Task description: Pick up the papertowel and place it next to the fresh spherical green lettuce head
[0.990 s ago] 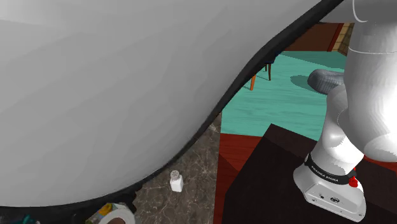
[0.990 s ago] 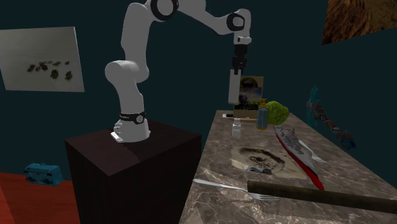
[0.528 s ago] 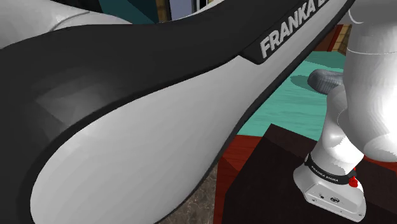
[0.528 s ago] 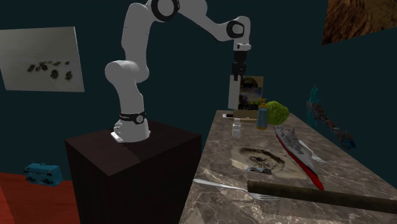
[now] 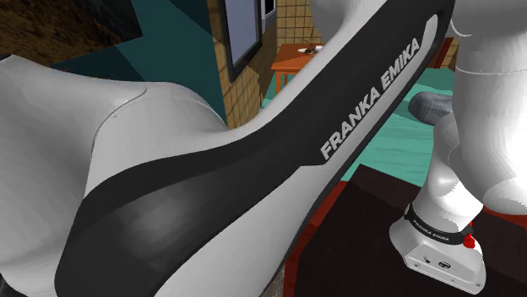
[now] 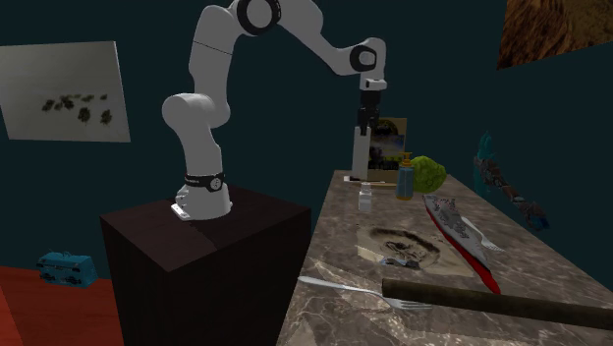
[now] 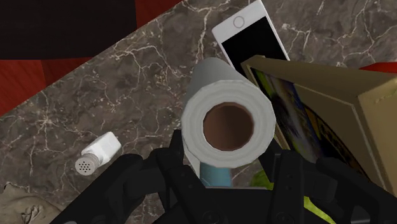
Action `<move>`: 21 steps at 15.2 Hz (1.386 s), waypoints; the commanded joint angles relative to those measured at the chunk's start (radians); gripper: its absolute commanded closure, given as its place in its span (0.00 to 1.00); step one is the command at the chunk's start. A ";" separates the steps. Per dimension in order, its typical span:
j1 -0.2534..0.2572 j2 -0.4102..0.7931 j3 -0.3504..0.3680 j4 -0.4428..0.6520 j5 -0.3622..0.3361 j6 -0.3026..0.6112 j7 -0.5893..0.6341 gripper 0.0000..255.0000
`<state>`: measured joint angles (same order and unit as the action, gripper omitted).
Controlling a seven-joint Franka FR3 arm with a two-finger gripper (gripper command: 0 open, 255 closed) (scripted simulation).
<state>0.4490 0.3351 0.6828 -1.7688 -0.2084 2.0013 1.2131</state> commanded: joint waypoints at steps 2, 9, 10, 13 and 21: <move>0.003 0.014 -0.005 -0.025 -0.012 0.036 0.008 1.00; 0.010 0.043 -0.017 -0.056 -0.035 0.090 0.022 1.00; 0.010 0.043 -0.017 -0.056 -0.035 0.090 0.022 1.00; 0.010 0.043 -0.017 -0.056 -0.035 0.090 0.022 1.00; 0.010 0.043 -0.017 -0.056 -0.035 0.090 0.022 0.00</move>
<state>0.4590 0.3770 0.6665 -1.8251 -0.2429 2.0907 1.2350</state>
